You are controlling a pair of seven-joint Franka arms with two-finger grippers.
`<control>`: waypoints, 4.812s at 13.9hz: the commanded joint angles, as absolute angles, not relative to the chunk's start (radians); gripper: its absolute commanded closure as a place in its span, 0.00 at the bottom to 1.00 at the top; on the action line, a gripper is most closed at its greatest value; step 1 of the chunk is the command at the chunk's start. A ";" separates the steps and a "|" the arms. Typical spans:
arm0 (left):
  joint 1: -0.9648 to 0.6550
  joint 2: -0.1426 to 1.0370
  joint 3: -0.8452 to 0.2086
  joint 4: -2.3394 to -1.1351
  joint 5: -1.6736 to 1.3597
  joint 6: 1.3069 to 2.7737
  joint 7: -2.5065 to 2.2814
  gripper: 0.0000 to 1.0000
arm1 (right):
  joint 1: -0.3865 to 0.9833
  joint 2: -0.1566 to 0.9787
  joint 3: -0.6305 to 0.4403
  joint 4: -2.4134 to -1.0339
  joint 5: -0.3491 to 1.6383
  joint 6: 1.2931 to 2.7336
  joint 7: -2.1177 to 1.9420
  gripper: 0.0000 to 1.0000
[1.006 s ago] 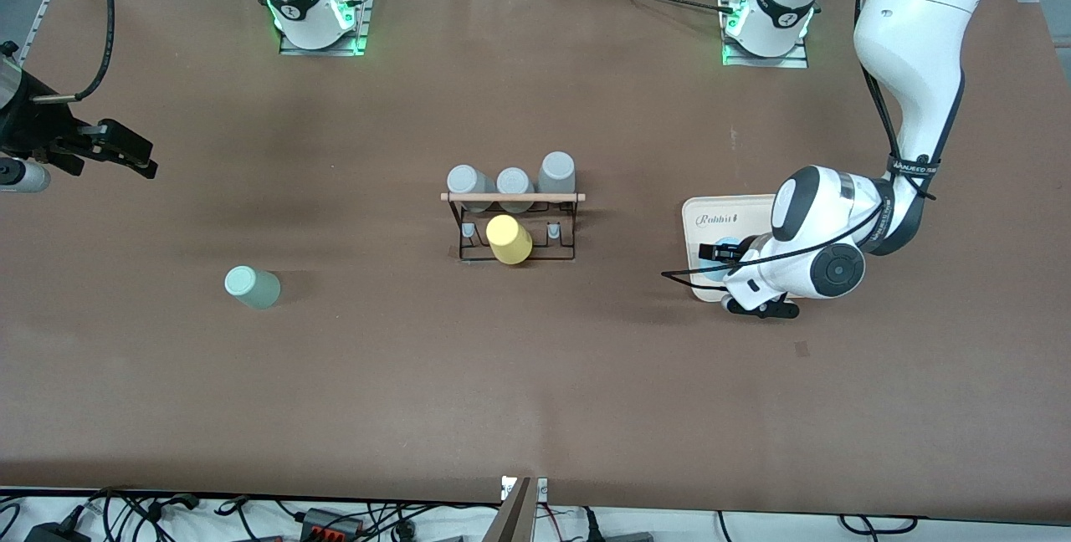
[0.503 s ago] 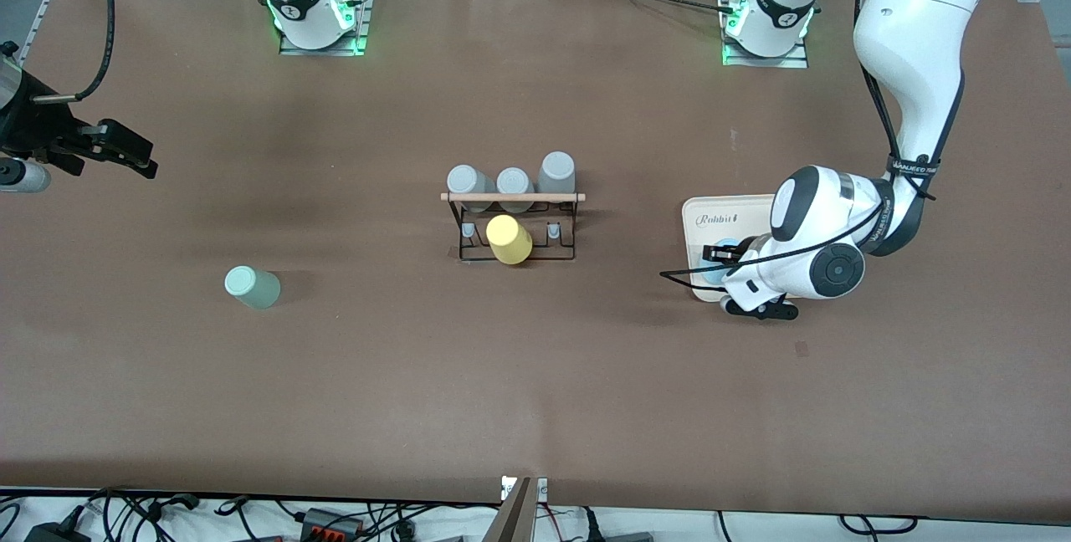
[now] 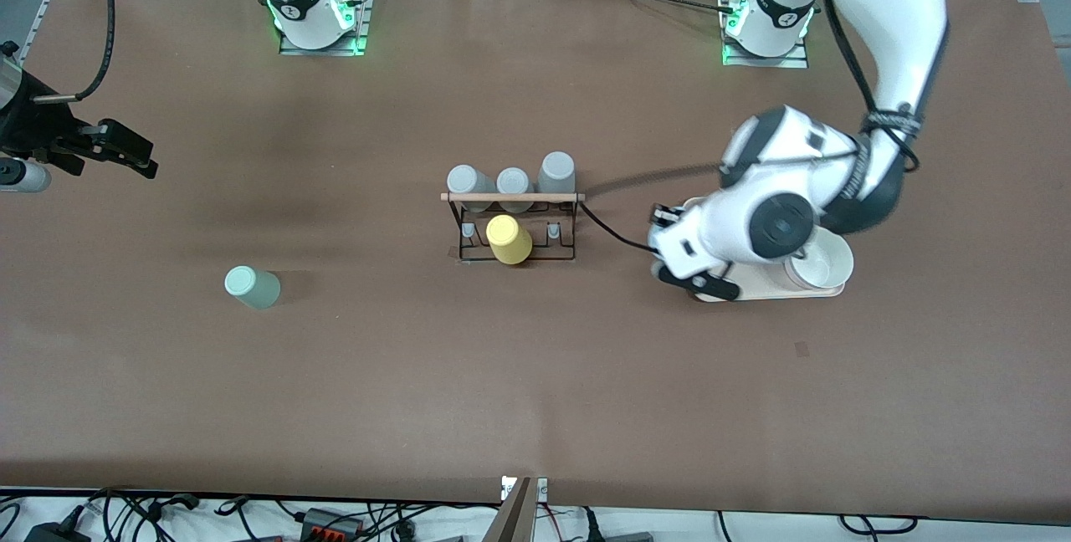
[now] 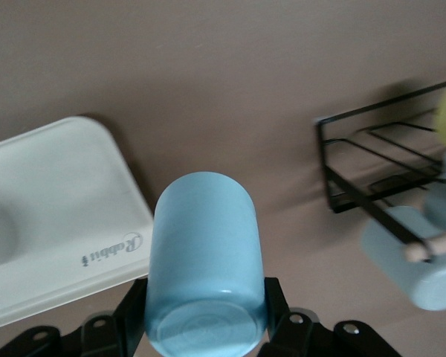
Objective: Hang scattered cups on rack with three cups
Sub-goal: 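Lift the blue cup with the left gripper and carry it to the rack, then hang the blue cup on the rack while the right gripper reaches the mint cup, then open the left gripper and withdraw while the right gripper grasps the mint cup, then lift the mint cup with the right gripper and carry it to the rack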
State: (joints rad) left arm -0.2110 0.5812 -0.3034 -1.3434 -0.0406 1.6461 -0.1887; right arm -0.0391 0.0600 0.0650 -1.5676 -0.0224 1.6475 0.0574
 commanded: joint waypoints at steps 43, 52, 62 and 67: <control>-0.083 0.462 -0.275 -1.103 0.051 1.479 -0.497 0.00 | -0.077 0.588 0.066 -1.690 -0.114 2.155 -0.038 0.00; -0.034 0.090 -0.319 -1.590 0.049 1.573 -0.485 0.00 | -0.075 0.588 0.067 -1.704 -0.112 2.158 -0.038 0.48; 0.181 0.058 -0.302 -1.612 -0.061 1.601 -0.264 0.00 | 0.055 0.546 0.126 -1.407 -0.069 1.823 0.096 0.62; 0.181 0.032 -0.342 -1.623 -0.011 1.571 -0.278 0.00 | 0.188 0.563 0.126 -1.299 0.011 1.750 0.319 0.64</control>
